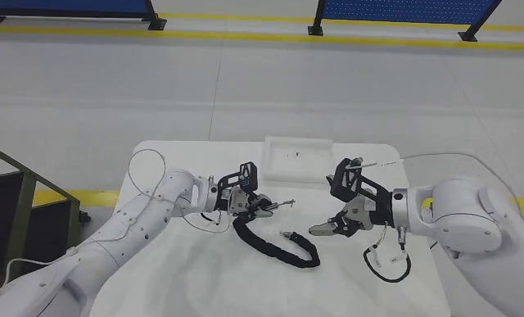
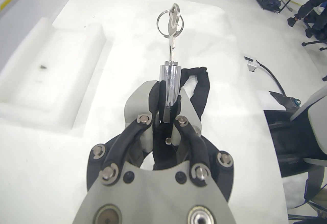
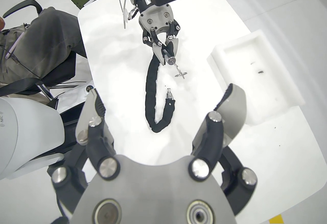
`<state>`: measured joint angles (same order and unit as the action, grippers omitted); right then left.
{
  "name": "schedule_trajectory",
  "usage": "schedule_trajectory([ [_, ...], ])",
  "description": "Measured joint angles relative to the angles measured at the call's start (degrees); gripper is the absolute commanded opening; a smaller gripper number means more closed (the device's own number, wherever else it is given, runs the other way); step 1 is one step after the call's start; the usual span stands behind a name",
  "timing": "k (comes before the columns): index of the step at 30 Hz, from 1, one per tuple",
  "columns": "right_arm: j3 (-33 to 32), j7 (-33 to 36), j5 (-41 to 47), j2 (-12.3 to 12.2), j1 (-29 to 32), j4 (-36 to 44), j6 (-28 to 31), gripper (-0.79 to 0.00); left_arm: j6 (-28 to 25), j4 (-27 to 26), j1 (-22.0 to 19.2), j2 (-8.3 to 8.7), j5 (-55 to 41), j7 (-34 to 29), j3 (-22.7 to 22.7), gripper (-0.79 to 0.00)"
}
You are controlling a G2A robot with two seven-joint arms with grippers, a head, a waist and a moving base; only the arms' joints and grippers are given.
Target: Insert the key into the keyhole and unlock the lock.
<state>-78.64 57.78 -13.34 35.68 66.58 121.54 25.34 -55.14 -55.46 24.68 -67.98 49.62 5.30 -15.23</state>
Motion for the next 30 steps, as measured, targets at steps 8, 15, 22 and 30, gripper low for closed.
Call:
schedule_trajectory([
  [8,5.25,-3.93,-1.35,1.26,-5.31,-8.78,7.37,0.0,-0.73,8.26,-0.29,-4.15,1.27,-1.12,0.17,0.0],
  [15,10.76,-9.78,-4.39,3.18,-13.13,-17.37,14.14,0.0,-2.92,11.54,-4.38,-6.58,3.31,-0.42,-1.0,0.0],
  [22,16.67,-14.96,-3.99,5.94,-24.13,-29.17,20.47,0.0,-2.86,10.35,-14.23,-6.28,5.28,2.0,-0.94,0.0],
  [30,21.83,-12.71,-3.03,8.46,-36.58,-36.74,24.68,0.0,-2.86,8.19,-24.27,-3.66,3.16,7.75,3.41,0.0],
])
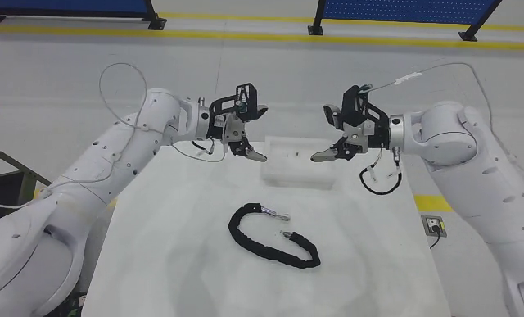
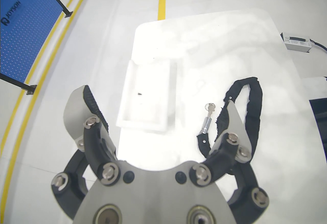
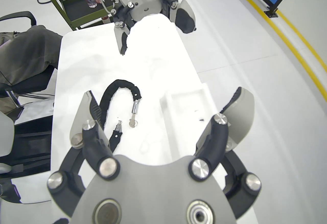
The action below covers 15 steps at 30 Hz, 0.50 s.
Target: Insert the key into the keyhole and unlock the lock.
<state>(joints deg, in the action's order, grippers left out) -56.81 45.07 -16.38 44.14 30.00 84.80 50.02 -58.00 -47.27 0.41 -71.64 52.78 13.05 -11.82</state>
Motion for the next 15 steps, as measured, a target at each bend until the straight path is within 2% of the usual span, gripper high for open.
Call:
schedule_trajectory([
  [4,1.38,1.64,1.66,0.69,-4.04,-3.19,1.0,0.0,0.0,-1.08,-3.37,1.73,-3.58,3.11,2.15,0.0],
  [8,2.17,2.69,3.17,1.05,-6.33,-5.41,1.92,0.0,0.0,-2.3,-4.58,3.56,-8.29,1.22,2.08,0.0],
  [12,2.57,2.31,3.89,1.22,-6.97,-6.88,2.72,0.0,0.0,-3.61,-5.86,5.16,-15.53,-4.35,2.07,0.0],
  [15,2.52,1.99,4.05,1.23,-7.0,-7.2,2.91,0.0,0.0,-4.97,-6.39,6.19,-22.64,-11.36,2.07,0.0],
])
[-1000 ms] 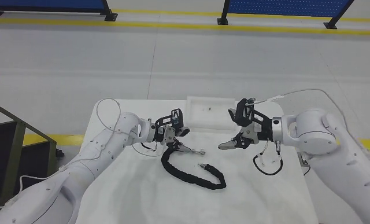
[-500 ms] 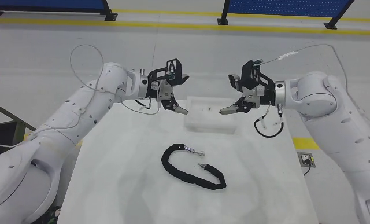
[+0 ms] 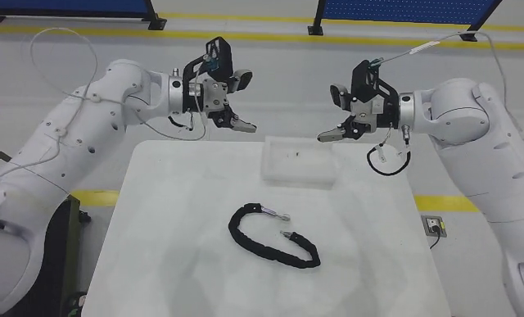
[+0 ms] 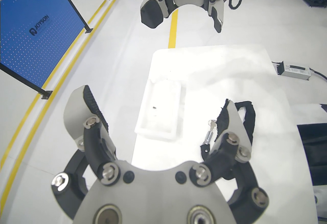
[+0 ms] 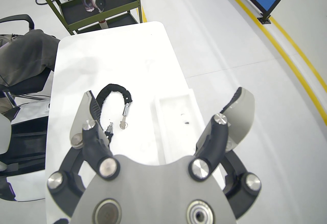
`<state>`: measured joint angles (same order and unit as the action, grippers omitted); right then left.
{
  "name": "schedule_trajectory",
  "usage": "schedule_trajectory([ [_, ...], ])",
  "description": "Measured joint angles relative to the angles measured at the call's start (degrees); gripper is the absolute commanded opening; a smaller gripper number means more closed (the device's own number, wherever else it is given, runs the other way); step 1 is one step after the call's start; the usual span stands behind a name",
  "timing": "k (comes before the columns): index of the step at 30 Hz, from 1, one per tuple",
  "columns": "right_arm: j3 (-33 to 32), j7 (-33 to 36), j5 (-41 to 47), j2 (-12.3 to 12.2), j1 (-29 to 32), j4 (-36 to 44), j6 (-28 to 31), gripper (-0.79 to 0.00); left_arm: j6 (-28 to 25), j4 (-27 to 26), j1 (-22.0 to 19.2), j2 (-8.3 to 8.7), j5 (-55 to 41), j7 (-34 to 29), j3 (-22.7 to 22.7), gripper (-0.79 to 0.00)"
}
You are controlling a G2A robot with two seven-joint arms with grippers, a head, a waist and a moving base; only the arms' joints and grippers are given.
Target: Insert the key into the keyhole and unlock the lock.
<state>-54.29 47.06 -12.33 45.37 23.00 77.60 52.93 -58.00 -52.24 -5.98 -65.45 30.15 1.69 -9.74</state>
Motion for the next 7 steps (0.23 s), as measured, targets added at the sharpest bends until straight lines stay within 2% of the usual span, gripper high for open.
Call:
schedule_trajectory([
  [3,-0.01,0.02,0.0,0.0,0.01,0.03,-0.01,-0.001,0.0,-0.85,-0.15,0.62,-7.67,-6.0,0.0,-0.001],
  [7,0.0,0.03,-0.01,0.0,0.01,0.03,-0.02,-0.001,0.0,-0.83,-0.13,0.6,-6.65,-5.19,0.0,-0.001],
])
